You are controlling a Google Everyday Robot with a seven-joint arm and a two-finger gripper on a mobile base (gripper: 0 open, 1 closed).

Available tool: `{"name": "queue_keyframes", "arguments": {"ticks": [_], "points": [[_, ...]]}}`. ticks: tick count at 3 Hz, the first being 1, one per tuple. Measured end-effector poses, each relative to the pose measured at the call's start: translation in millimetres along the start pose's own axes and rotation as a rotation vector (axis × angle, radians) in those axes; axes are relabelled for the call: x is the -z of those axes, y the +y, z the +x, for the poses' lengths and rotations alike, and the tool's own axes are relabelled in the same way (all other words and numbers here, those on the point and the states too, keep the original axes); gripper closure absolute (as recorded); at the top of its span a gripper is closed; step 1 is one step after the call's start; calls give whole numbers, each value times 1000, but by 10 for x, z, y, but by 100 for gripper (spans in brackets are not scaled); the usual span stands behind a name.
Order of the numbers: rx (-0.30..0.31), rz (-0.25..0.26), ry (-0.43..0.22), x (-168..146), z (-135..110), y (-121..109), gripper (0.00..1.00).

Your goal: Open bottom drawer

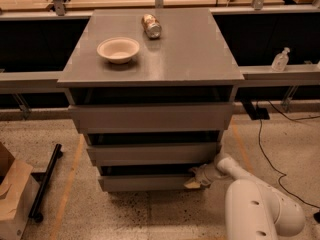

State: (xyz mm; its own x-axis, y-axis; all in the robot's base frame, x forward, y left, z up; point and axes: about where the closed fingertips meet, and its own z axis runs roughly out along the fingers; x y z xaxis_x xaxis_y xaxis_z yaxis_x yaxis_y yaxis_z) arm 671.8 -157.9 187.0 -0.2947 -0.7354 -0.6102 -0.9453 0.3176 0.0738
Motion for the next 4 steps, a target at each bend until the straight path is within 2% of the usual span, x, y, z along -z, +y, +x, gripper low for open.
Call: {"name": "queue_keyframes", "arguments": {"ticks": [1, 2, 3, 4], "points": [[0, 0, 0, 54, -41, 4, 85], [0, 0, 0, 65, -50, 6, 79], [0, 0, 0, 65, -50, 6, 55], [-42, -37, 23, 16, 71, 171, 32]]}}
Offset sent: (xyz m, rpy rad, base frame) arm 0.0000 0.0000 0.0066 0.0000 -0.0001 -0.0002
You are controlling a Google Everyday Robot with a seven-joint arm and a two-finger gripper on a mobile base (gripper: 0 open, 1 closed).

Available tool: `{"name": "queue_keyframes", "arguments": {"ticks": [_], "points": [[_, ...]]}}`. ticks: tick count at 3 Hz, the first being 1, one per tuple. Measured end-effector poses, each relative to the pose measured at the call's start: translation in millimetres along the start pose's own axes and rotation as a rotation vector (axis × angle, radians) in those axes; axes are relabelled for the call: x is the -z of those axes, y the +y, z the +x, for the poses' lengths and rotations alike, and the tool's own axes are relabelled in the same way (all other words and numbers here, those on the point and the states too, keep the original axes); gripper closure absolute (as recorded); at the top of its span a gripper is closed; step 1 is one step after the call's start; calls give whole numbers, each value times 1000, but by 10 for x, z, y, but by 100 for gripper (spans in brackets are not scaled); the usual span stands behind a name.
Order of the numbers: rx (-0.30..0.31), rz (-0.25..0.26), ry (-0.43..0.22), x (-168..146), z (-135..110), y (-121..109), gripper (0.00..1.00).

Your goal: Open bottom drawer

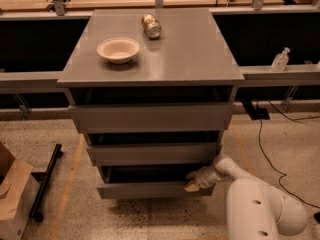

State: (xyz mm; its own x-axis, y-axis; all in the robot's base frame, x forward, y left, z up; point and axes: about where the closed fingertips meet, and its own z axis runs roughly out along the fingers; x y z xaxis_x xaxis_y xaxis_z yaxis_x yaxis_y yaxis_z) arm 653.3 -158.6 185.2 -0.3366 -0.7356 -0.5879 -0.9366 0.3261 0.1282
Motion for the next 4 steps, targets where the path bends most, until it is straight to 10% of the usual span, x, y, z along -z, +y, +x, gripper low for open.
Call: {"name": "queue_keyframes", "arguments": {"ticks": [1, 2, 4], "points": [[0, 0, 0, 26, -17, 5, 9], [-146, -77, 23, 5, 305, 460, 0], [-125, -99, 41, -16, 284, 497, 0]]}}
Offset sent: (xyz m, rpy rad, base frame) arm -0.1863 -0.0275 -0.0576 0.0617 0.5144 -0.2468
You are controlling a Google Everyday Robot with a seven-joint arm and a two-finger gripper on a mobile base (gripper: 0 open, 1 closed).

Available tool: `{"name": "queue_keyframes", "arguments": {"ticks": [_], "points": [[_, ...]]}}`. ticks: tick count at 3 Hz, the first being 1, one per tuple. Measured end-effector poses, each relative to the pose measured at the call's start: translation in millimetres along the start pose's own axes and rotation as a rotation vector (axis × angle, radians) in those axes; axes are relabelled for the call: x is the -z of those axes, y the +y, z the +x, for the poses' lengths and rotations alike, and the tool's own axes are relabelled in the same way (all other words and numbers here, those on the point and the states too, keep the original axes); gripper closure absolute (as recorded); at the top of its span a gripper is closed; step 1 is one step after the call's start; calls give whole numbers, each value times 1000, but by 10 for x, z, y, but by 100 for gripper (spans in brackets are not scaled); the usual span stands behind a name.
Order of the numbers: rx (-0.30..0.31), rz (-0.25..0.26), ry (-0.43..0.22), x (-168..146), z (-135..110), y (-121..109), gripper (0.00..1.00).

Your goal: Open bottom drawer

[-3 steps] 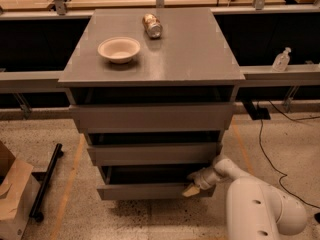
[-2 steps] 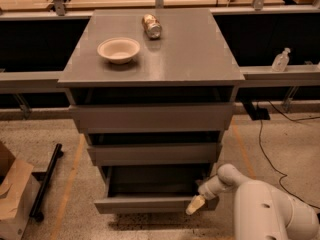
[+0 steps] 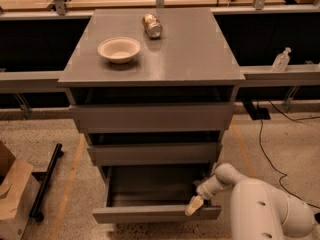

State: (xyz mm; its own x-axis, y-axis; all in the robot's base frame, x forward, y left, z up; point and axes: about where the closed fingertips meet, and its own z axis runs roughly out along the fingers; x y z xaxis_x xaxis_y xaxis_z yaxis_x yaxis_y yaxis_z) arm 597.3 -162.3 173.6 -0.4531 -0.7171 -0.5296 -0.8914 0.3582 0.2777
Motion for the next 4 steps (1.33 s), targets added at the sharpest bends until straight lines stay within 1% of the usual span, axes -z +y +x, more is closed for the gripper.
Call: {"name": "queue_keyframes", "arguments": {"ticks": [1, 2, 3, 4], "points": [[-25, -66, 28, -86, 126, 154, 0], [-97, -156, 64, -192, 415, 422, 0], [-119, -166, 77, -144, 483, 478, 0], [-119, -166, 77, -143, 482, 479, 0]]}}
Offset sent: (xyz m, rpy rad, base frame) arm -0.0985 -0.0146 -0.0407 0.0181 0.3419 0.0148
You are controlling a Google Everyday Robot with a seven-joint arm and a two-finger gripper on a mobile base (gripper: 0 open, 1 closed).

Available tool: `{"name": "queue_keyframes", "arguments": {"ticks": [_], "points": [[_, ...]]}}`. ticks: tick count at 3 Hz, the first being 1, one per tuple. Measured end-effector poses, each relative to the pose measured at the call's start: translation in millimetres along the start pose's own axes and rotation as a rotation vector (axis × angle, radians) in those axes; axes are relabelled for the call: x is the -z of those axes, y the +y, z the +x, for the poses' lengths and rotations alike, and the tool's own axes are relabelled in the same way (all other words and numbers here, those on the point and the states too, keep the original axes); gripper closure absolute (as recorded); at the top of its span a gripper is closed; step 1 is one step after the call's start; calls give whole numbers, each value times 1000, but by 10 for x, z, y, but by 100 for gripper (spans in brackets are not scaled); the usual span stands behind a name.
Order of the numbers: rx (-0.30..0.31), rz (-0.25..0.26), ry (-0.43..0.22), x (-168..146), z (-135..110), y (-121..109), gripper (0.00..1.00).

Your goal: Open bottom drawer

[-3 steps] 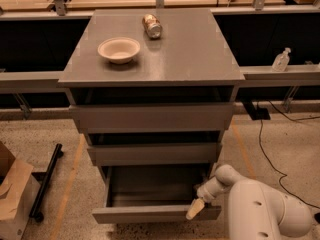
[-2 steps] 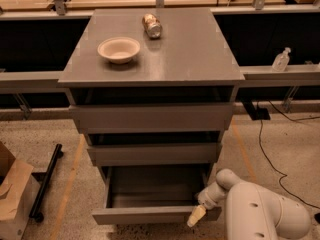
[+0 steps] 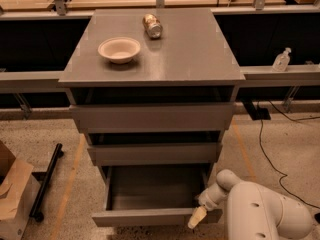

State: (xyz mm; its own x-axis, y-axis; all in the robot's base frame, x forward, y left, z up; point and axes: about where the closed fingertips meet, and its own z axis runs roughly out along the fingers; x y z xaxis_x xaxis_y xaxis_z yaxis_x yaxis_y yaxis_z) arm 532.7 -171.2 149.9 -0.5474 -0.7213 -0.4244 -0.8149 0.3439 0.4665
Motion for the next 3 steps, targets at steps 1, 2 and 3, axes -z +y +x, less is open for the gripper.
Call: {"name": "queue_keyframes", "arguments": {"ticks": [1, 2, 3], "points": [[0, 13, 11, 113, 46, 102, 0], [29, 134, 12, 611, -45, 171, 0], [59, 178, 35, 821, -70, 459, 0]]}}
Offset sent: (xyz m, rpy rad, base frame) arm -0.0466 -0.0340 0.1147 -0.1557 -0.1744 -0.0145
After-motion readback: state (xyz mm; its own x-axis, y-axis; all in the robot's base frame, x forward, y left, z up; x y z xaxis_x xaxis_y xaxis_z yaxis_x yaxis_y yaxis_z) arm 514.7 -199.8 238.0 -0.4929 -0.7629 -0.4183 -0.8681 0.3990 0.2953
